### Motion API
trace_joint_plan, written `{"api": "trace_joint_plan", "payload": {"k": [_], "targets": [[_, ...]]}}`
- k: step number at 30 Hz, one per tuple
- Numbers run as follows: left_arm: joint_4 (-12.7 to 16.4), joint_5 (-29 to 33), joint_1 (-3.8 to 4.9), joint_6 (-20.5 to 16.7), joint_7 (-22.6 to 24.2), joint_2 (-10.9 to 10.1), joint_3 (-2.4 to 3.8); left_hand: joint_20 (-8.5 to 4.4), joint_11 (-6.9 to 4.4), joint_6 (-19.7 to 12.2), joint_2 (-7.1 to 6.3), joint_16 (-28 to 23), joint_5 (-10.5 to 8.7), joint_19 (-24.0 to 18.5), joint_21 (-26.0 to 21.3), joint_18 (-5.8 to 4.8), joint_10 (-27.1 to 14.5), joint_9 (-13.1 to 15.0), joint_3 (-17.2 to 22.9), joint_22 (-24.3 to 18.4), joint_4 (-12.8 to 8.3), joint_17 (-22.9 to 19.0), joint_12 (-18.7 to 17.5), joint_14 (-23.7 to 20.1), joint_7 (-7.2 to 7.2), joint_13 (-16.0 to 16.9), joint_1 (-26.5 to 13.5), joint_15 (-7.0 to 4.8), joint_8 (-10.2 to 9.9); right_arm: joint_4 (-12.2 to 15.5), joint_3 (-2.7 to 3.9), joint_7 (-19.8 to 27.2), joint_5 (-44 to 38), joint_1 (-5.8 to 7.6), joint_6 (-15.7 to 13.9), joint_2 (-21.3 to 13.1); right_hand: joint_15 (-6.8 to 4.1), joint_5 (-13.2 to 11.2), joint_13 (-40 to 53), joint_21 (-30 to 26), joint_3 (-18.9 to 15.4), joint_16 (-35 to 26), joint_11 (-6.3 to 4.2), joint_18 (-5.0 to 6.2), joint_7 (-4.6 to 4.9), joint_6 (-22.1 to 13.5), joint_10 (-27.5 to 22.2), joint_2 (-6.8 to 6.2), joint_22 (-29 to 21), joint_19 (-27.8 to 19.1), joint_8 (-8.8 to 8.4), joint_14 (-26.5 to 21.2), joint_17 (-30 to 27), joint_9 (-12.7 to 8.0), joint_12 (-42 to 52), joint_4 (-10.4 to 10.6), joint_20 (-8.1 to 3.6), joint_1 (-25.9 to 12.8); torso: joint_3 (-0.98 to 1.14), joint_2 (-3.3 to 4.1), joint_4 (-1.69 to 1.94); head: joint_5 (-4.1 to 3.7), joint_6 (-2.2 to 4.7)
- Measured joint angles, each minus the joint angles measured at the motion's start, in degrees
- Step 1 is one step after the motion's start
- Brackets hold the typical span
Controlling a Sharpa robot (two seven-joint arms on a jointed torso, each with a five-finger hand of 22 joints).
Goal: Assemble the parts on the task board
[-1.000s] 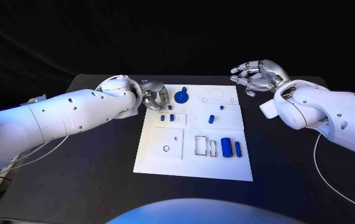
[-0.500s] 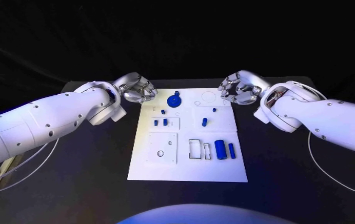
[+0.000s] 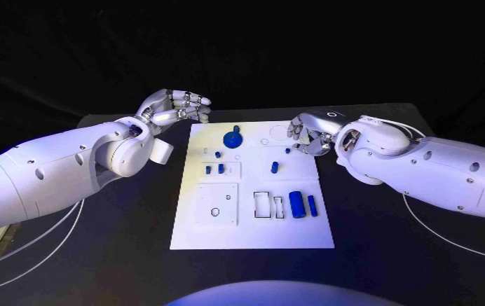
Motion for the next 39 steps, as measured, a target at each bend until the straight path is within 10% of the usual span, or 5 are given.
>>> {"api": "trace_joint_plan", "payload": {"k": [39], "targets": [[2.25, 7.26, -0.07, 0.91, 4.1, -1.04, 0.0, 0.18, 0.4, -0.5, 0.29, -4.09, 0.0, 1.01, -2.78, -0.11, 0.37, -0.5, 0.0, -1.88, -0.79, -0.46, -3.0, 1.1, 0.88, -0.98, 0.29, 0.53, 0.0, -3.39, 0.21, -3.46, -6.98, -2.65, 2.78, 4.68, -0.54, -0.87, -1.16, 7.11, 1.67, 2.31, -1.11, -1.39, -0.7, 3.39, 4.81, 1.36, 1.08, 4.08, 0.27, 0.28, 3.6, -0.1, 0.03, -1.67, -0.55, 0.18, 0.19, -0.09, -0.03, 0.08, -0.9]]}}
